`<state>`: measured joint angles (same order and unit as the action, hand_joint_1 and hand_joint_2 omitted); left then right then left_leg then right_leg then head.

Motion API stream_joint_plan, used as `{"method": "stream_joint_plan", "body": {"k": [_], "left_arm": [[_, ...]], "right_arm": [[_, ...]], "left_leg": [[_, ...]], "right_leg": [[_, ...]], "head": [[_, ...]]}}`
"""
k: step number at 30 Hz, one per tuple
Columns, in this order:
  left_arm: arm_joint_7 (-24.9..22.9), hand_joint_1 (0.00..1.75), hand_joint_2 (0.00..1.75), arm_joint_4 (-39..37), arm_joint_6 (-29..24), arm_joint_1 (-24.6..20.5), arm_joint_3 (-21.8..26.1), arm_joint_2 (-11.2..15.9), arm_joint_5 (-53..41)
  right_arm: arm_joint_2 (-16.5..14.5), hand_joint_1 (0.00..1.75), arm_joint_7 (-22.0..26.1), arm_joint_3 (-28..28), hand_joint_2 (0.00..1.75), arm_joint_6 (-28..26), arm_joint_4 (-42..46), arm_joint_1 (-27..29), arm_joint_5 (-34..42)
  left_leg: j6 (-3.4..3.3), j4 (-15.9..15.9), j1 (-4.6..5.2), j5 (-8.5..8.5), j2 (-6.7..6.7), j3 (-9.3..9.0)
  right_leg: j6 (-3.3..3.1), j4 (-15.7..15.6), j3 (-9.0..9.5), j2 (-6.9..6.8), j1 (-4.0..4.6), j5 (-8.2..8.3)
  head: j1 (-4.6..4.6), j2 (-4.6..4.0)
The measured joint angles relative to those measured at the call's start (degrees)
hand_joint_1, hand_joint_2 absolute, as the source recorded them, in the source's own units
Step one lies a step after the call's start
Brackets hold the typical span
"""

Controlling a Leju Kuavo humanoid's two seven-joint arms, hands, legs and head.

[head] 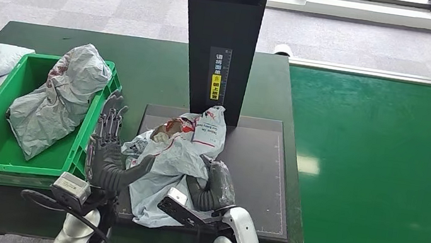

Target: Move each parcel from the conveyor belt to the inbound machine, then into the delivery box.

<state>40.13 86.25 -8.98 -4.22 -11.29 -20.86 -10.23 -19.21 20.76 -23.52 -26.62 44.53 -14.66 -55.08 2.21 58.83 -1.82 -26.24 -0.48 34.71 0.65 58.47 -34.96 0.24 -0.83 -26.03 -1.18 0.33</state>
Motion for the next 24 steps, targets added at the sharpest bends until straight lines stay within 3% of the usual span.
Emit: {"method": "stream_joint_plan", "body": {"k": [24], "left_arm": [[0.0,0.0,1.75,0.0,0.0,0.0,0.0,-0.1,0.0]], "right_arm": [[0.0,1.64,0.0,0.0,1.75,0.0,-0.1,0.0,0.0]], "left_leg": [[0.0,0.0,0.0,0.0,0.0,0.0]], "right_leg": [[0.0,0.0,0.0,0.0,0.0,0.0]], "head": [[0.0,0.0]]}}
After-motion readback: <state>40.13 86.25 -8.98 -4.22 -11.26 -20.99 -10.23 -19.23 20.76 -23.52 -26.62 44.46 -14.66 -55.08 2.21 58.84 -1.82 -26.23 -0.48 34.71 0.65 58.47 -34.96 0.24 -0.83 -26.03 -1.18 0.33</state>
